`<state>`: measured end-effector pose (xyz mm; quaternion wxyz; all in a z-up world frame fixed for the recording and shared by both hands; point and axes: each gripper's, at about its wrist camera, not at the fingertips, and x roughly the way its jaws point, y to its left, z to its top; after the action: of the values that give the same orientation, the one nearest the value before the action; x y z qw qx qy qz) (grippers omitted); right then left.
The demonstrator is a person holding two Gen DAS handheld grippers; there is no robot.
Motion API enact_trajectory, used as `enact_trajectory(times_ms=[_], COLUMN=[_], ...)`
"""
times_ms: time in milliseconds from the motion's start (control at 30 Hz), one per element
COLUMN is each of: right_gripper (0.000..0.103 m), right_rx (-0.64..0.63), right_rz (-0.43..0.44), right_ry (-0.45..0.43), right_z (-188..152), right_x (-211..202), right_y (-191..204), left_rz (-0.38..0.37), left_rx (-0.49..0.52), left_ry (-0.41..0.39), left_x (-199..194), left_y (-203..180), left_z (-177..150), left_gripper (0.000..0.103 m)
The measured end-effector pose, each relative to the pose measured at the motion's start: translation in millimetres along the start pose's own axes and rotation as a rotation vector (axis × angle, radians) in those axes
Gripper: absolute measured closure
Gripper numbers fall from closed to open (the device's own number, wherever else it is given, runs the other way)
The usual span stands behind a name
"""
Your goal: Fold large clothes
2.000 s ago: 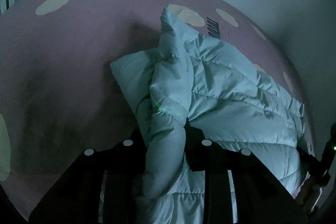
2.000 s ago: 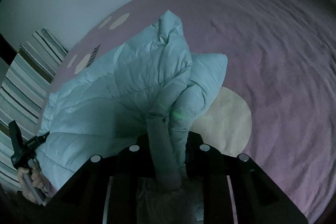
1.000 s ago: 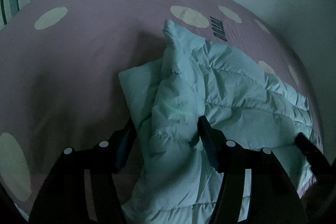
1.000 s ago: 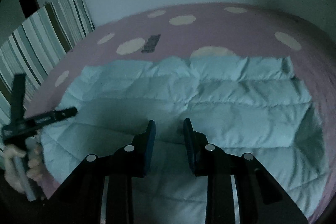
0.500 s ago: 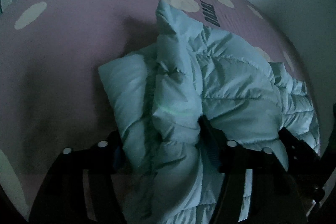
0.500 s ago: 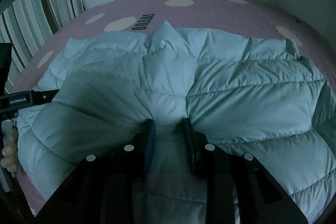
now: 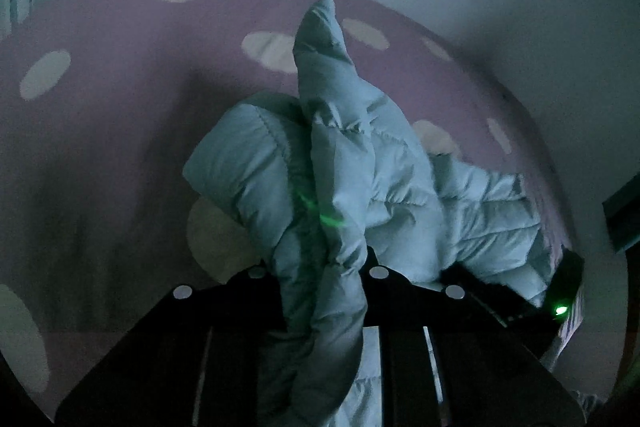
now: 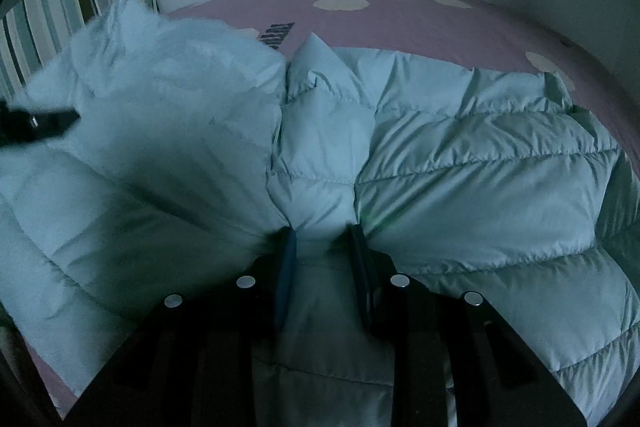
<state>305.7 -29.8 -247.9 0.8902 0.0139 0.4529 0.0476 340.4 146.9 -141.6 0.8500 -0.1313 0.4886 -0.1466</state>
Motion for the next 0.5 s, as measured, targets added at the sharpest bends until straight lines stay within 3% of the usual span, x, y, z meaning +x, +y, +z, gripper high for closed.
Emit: enact_trajectory(times_ms=[133,500], right_gripper=[0.075,0.075], right_rx=[-0.011,-0.001], right_rz=[-0.012,-0.007], right_ry=[-0.008,-0.014], right_z=[0,0], right_x=[-2,-17], right_y=[3,-6], left_rz=[0.049,0.054], left_rx=[0.043,0.095], left_ry=[-0.021,-0.053], left_x=[-8,-23], left_y=[-27,-79], left_z=[2,5], left_gripper=[0.088,0.089])
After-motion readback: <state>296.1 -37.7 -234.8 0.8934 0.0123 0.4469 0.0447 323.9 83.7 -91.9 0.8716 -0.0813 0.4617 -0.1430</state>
